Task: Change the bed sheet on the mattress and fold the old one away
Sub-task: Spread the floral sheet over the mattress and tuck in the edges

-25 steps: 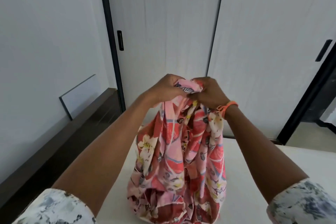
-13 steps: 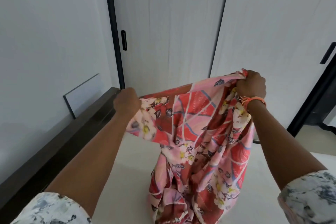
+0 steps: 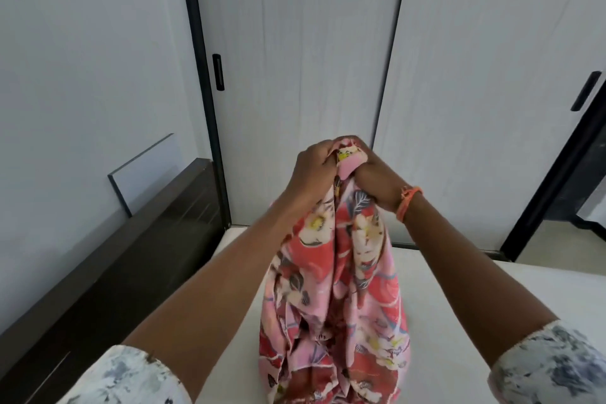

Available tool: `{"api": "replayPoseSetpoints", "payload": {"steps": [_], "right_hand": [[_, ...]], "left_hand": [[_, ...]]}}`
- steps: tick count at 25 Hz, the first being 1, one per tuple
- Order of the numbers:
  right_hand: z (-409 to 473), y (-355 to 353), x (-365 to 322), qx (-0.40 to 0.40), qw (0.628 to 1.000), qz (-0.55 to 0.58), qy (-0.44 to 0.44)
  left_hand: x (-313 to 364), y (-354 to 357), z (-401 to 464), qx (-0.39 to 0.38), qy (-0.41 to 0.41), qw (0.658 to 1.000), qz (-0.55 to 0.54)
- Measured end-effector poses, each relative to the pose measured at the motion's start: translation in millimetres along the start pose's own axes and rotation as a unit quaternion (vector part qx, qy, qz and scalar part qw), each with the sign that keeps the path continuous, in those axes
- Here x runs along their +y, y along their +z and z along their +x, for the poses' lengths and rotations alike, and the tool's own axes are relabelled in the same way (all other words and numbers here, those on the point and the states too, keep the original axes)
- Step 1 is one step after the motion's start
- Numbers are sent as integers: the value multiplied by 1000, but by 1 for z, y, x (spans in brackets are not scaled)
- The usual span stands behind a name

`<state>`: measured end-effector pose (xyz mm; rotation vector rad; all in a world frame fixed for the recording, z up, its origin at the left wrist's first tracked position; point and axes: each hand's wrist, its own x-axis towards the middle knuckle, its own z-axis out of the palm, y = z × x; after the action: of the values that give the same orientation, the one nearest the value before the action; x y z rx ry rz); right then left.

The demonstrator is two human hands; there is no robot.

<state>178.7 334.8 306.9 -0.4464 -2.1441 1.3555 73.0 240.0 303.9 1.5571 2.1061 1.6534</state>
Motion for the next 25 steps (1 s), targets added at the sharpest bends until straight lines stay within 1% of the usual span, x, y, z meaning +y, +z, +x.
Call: {"api": "replayPoseSetpoints", "payload": {"steps": [1,2,3,4,6,8,10,12,13,15,16,18,19,20,21,22,23,24,25], "right_hand": [[-1,2,2,-15,1000,-1,2],[-2,0,5,-14,1000,-27,-1],[-4,-5,7,-4,997,-75,-19],[-6,-12,9,8,987,-153,-44],[-9,-23,11,34,953,-288,-86],[-12,-32,8,54,929,-353,-97],[-11,-43,7,107,914,-384,-82],[-10,-63,8,191,904,-378,-52],[-10,-75,8,232,896,-378,-34],[-15,-98,10,290,882,-372,9],[-18,-107,10,308,878,-366,29],[-21,-116,15,327,868,-370,51],[-22,-115,17,329,864,-378,51],[-22,-113,19,330,861,-384,43],[-23,-110,20,324,863,-386,24],[-25,-108,19,309,870,-385,5],[-28,-107,17,287,876,-387,-9],[-30,-105,15,261,881,-394,-8],[-31,-103,14,235,886,-400,0]], "left_hand": [[1,2,1,-10,-23,999,-36],[-1,1,2,-17,-38,998,-44],[-7,-2,3,-29,-44,998,-19],[-13,-5,4,-53,-47,997,19],[-23,-9,1,-126,-60,987,78],[-28,-9,-3,-196,-51,972,118],[-32,-9,-6,-267,-44,945,186],[-44,-13,-6,-309,-93,919,228],[-54,-17,-6,-306,-124,907,263],[-70,-29,-11,-252,-149,886,359],[-78,-34,-11,-194,-155,885,395],[-79,-47,-10,-47,-161,887,430],[-74,-53,-6,14,-158,884,439],[-71,-59,3,61,-163,891,420],[-66,-66,11,94,-189,915,345],[-62,-70,20,122,-215,942,227],[-58,-74,27,138,-226,960,93],[-56,-76,30,150,-206,967,9],[-49,-76,28,161,-172,971,-32]]}}
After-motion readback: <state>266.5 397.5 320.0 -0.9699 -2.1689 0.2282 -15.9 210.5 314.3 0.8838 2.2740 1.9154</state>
